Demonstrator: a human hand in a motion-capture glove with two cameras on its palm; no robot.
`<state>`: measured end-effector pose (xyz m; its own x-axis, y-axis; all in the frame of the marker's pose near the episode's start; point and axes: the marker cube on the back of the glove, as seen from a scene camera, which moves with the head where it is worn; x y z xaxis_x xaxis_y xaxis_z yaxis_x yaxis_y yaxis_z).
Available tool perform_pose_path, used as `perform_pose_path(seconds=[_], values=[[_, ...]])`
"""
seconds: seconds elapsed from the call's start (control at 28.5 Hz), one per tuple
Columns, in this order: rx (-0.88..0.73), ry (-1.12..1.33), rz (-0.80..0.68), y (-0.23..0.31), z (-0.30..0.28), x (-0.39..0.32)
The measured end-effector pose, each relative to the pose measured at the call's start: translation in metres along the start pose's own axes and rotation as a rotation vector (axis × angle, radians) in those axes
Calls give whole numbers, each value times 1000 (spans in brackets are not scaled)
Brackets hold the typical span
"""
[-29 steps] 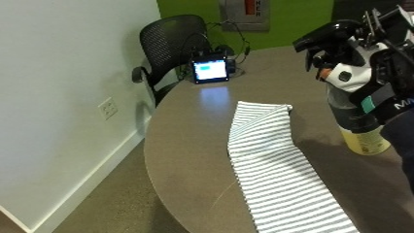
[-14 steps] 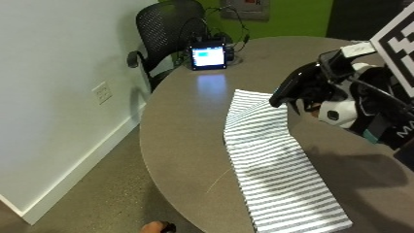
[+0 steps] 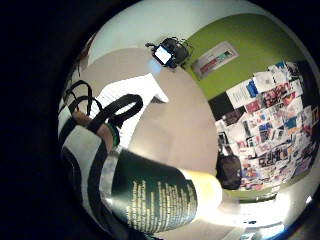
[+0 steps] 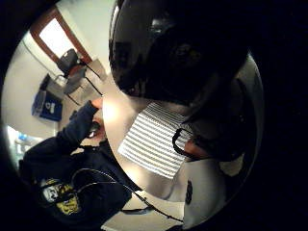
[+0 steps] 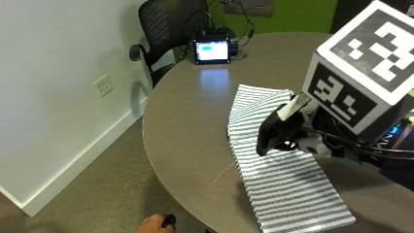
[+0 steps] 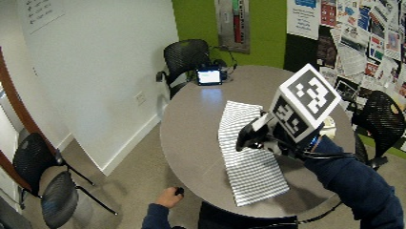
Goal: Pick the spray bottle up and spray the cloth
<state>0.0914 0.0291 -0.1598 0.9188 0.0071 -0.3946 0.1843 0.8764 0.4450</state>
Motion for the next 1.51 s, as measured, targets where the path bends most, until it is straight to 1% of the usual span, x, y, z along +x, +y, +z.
perform_pose_path(seconds=[0.28, 0.46, 0.6, 0.74, 1.09, 1.37, 1.51], values=[[-31, 128, -113, -3, 1, -19], [-59, 251, -214, -10, -1, -27], [-78, 276, -268, -12, 2, -37], [-86, 268, -285, -14, 6, -42], [-80, 193, -261, -14, 4, -42], [63, -103, -80, -14, -23, -21], [122, -306, -33, -8, -31, -11]])
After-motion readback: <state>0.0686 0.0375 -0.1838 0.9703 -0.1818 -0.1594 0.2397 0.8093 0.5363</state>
